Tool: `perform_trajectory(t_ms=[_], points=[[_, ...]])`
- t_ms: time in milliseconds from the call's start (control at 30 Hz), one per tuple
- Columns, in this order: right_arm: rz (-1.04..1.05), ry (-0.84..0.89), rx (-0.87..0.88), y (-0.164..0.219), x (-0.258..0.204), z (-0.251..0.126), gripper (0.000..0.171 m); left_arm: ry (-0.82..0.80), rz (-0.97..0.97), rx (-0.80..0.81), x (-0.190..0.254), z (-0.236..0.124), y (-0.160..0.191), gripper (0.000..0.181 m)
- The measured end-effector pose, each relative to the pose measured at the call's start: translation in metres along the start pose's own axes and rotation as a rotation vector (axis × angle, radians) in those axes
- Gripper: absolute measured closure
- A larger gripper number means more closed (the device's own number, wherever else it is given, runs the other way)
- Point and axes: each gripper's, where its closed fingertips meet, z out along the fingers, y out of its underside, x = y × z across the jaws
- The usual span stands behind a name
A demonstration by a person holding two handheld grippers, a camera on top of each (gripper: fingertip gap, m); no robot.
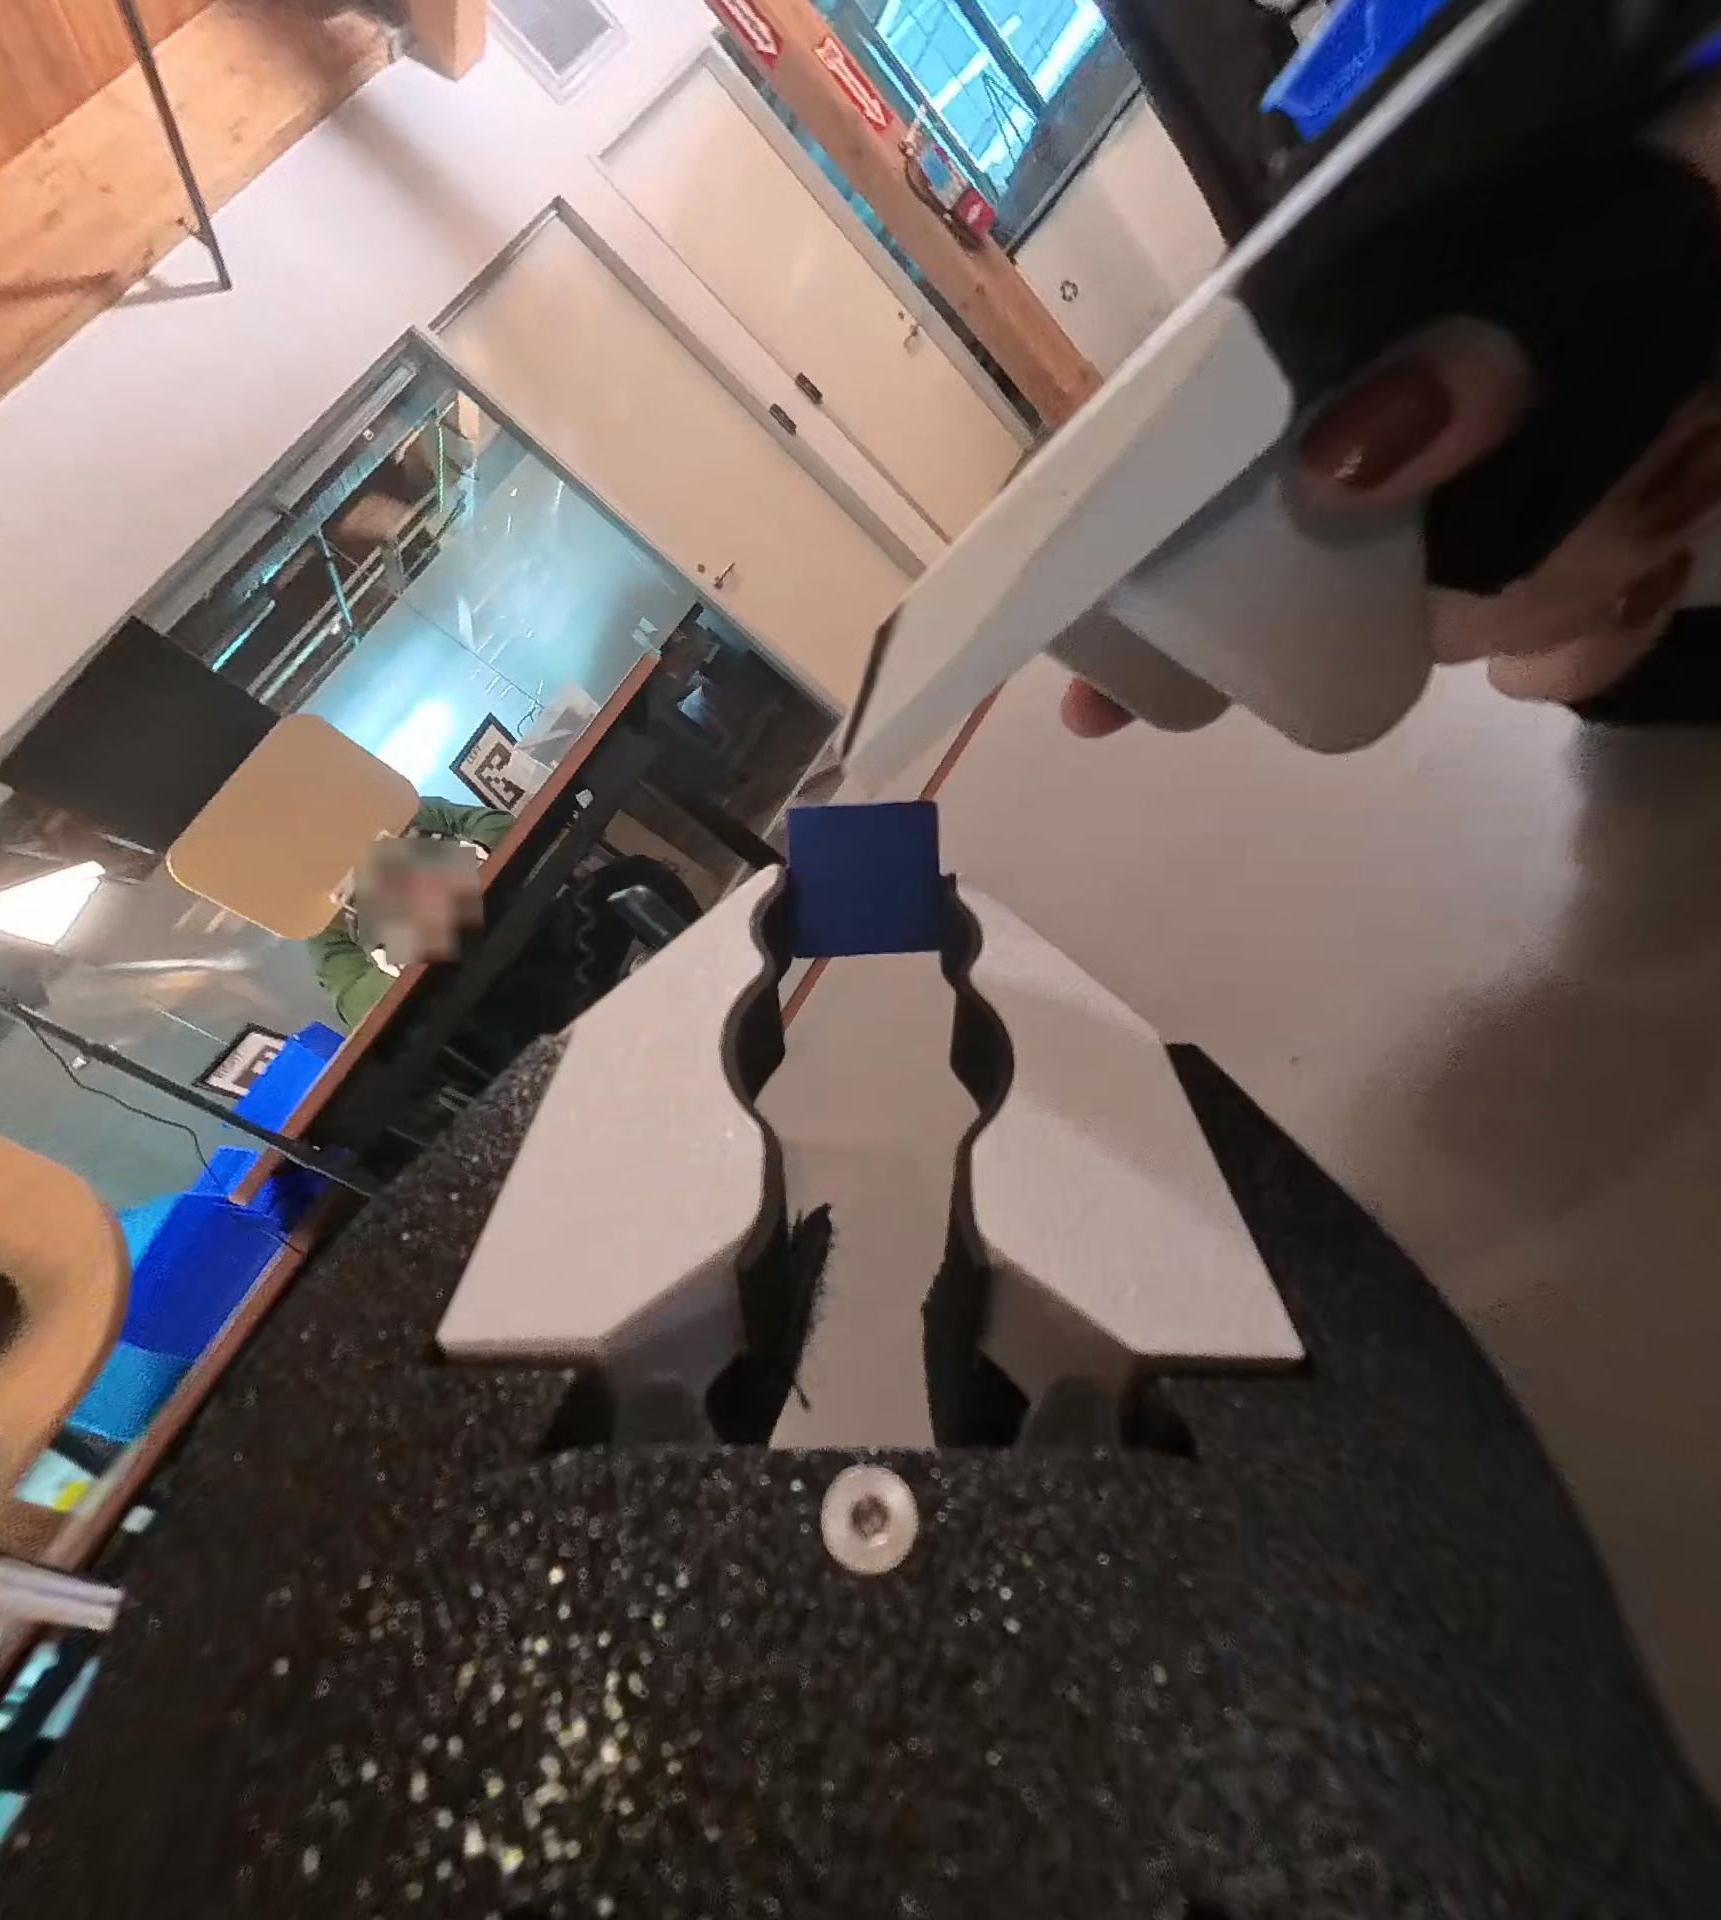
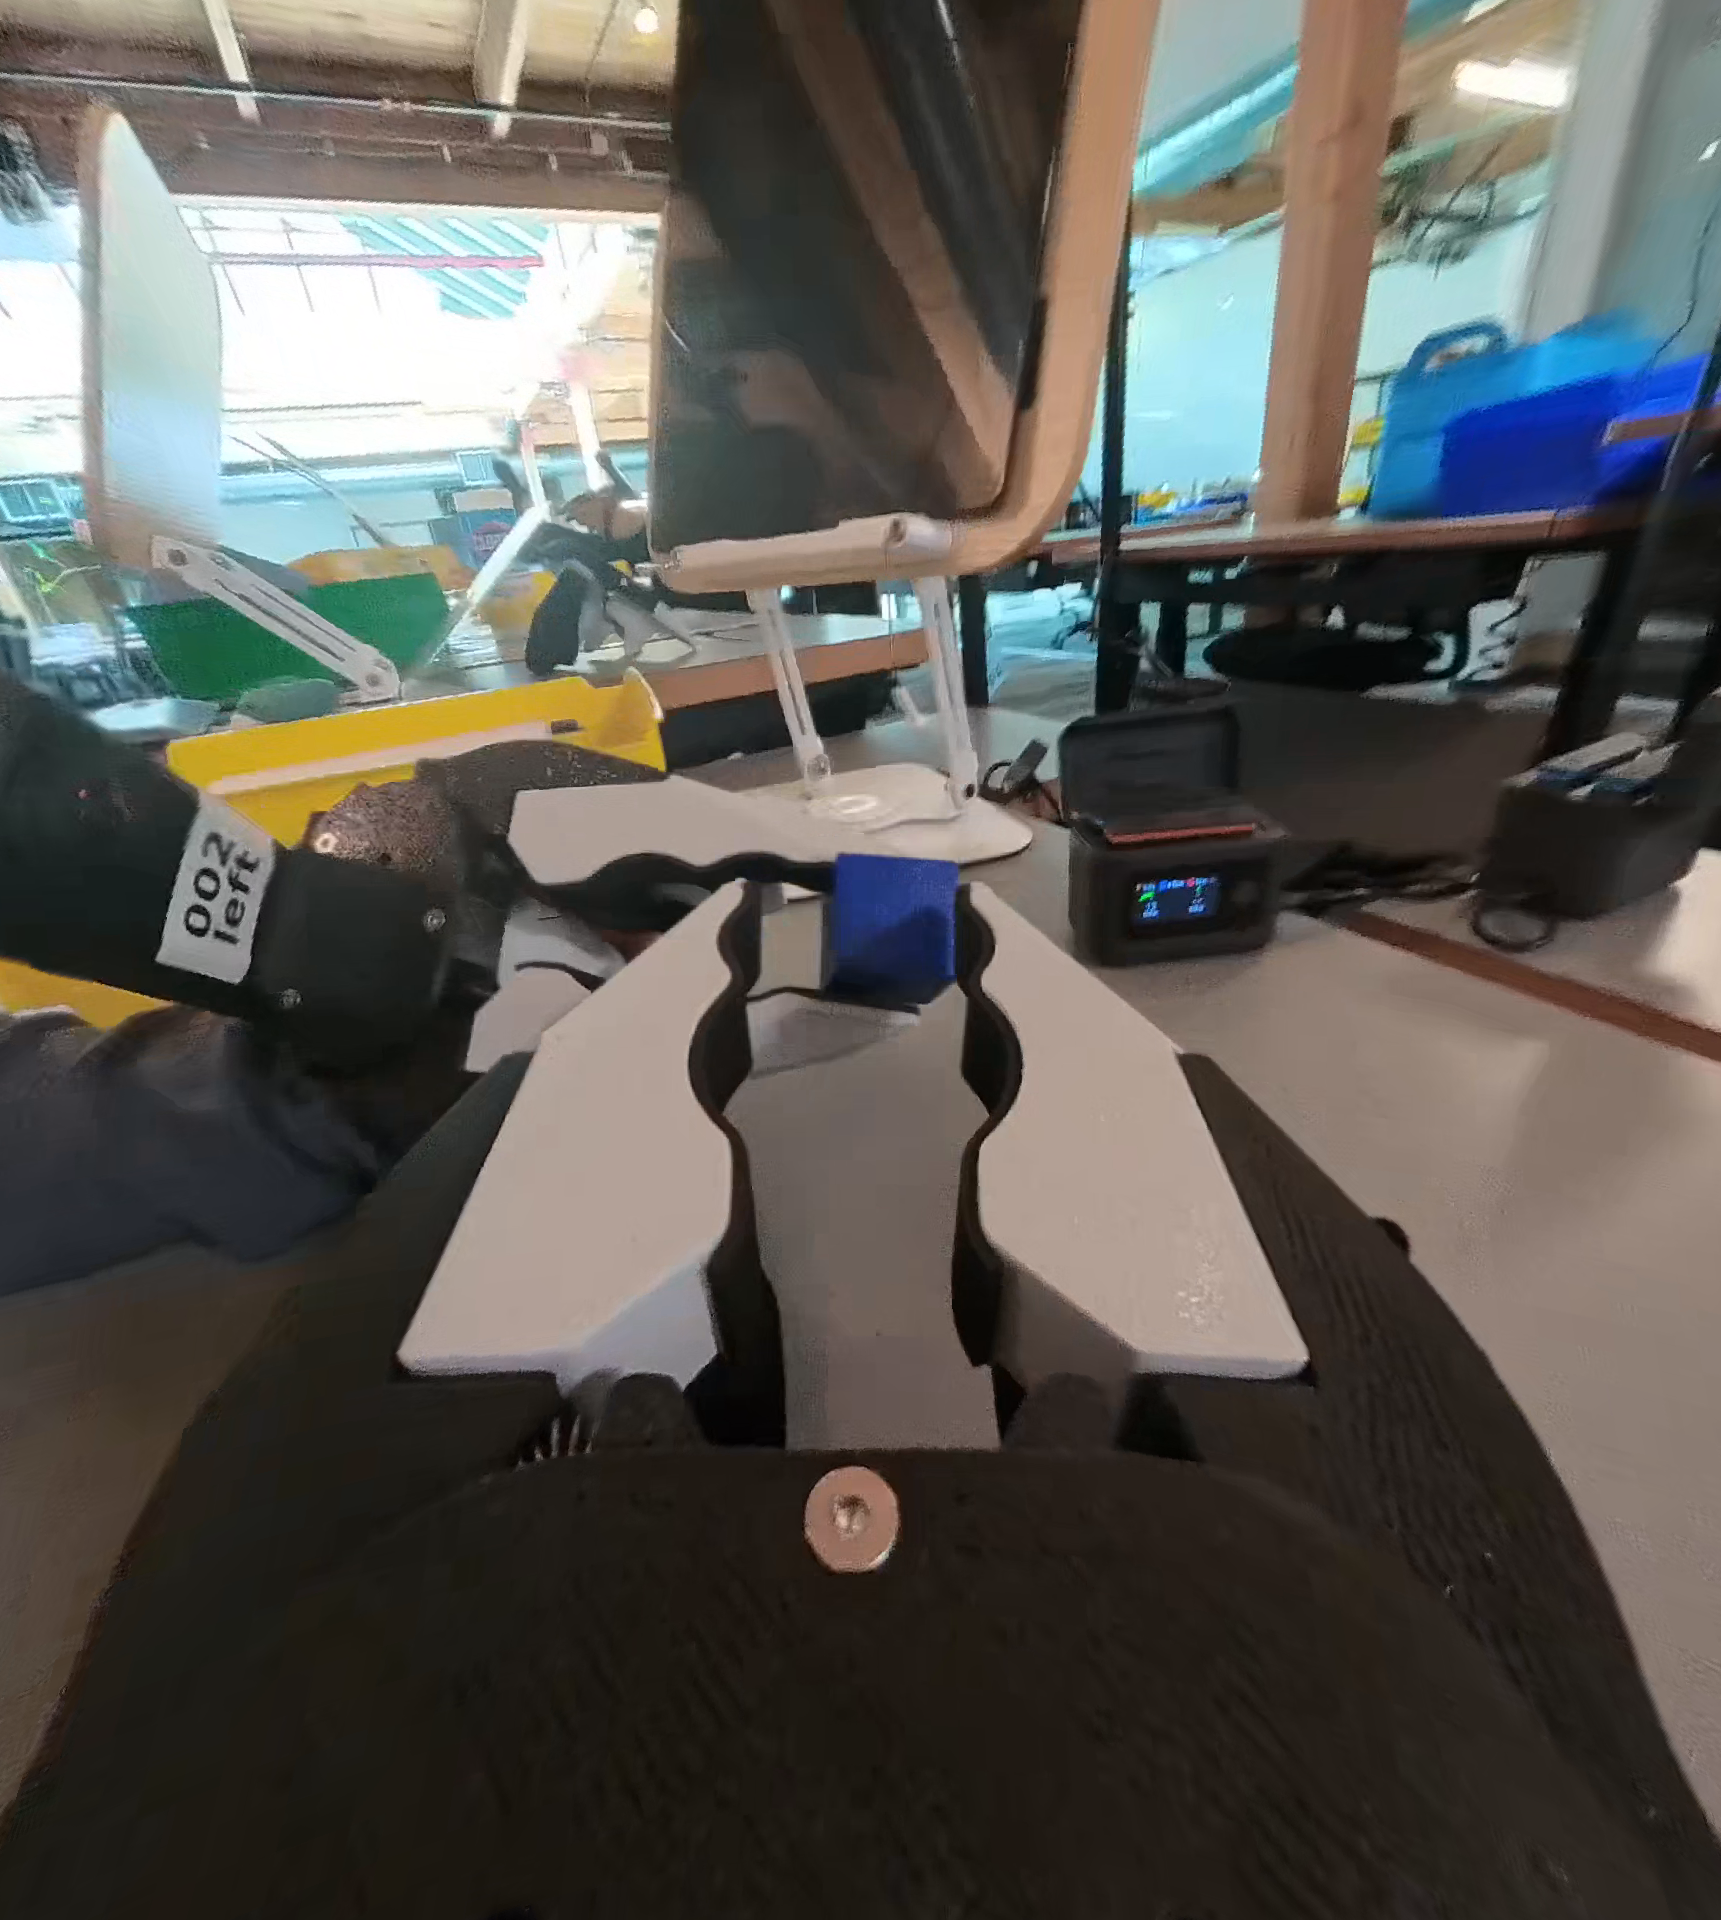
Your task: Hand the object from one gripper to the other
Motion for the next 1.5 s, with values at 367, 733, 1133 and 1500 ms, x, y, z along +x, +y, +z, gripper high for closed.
perform_trajectory(t_ms=[367,733,1133,1500], points=[[0.08,-0.08,-0.109,0.012,0.002,-0.01,0.147,-0.001,0.213,0.03,0.015,-0.003,-0.015,0.156],[0.346,-0.271,-0.003,-0.005,-0.009,-0.02,0.147,0.301,-0.605,0.363,0.005,-0.025,-0.048,0.101],[0.669,-0.415,-0.017,-0.003,-0.016,-0.021,0.147,0.144,-0.183,0.193,0.019,-0.015,-0.038,0.155],[0.228,-0.339,0.108,-0.022,-0.022,-0.033,0.119,1.022,-1.395,0.354,0.021,-0.039,-0.058,0.156]])
